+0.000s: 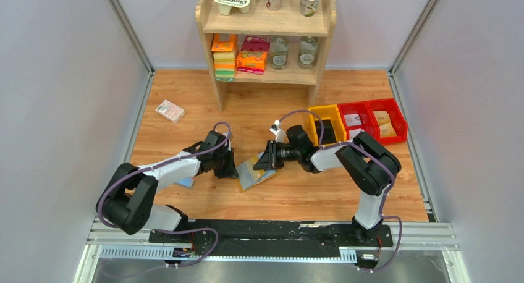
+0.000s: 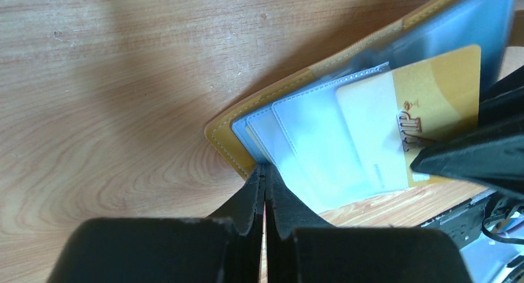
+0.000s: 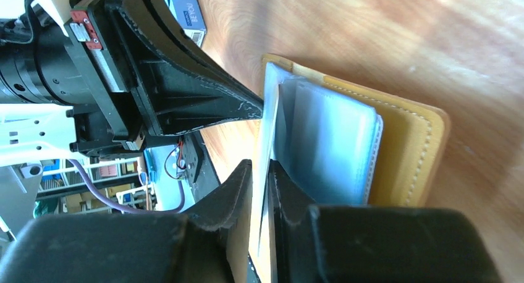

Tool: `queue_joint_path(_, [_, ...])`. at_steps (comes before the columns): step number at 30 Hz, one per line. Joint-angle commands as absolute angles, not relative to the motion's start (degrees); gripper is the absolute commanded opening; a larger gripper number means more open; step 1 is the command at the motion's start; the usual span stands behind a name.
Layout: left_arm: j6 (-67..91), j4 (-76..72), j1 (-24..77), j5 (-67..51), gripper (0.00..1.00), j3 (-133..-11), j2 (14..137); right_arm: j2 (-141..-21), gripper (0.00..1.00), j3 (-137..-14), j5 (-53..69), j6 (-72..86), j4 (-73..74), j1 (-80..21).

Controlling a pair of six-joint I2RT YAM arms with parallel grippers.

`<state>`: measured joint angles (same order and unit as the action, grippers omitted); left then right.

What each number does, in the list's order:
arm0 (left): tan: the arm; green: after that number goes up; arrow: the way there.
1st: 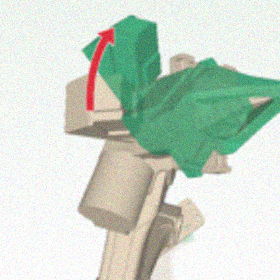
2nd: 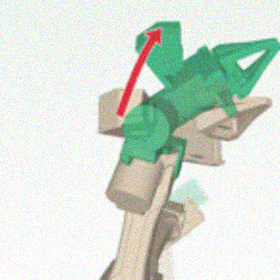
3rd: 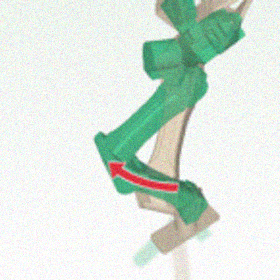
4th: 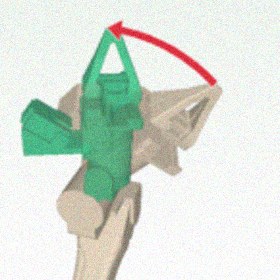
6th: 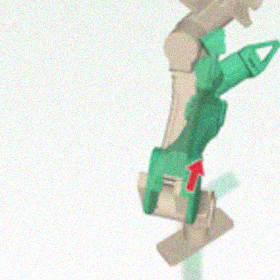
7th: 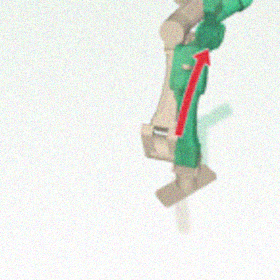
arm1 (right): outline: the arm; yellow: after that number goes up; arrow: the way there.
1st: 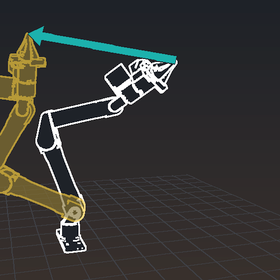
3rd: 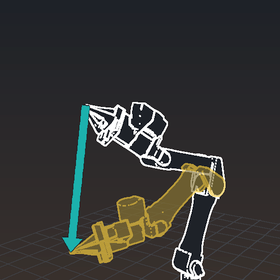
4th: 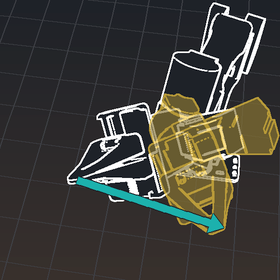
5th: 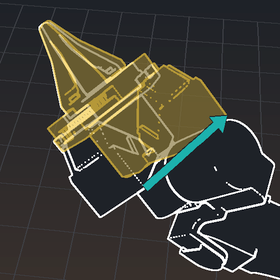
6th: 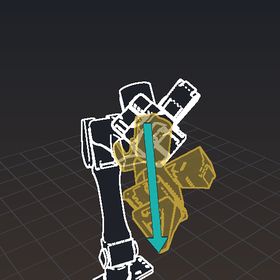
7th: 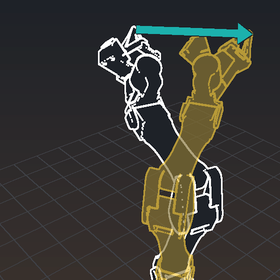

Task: Take the credit cards out of the card holder
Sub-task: Remove the credit card from the card holder.

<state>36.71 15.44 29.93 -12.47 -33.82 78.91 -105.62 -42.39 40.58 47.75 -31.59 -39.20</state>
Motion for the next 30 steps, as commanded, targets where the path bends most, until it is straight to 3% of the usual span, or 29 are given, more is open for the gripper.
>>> queue_joint_path(1, [34.01,18.72,30.32,-7.38,0.01,-31.55,82.00,-102.13,0.15,-41.92,41.92,46.76,-34.46,-37.27])
queue_joint_path(8, [34.19,17.75,30.24,-7.65,0.01,-31.38,78.58,-99.15,0.00,-39.03,39.21,45.70,-32.61,-35.69])
queue_joint_path(13, [34.45,16.70,30.32,-7.73,0.05,-31.73,75.77,-94.76,0.00,-37.53,36.83,43.86,-29.10,-35.33])
queue_joint_path(23, [36.82,16.88,30.32,-8.09,0.40,-35.94,65.22,-78.51,0.00,-32.88,24.10,47.01,-24.87,-35.33])
queue_joint_path(30, [44.64,8.29,30.24,-11.59,0.62,-36.39,53.89,-65.06,0.00,-26.73,13.03,55.27,-33.64,-36.30])
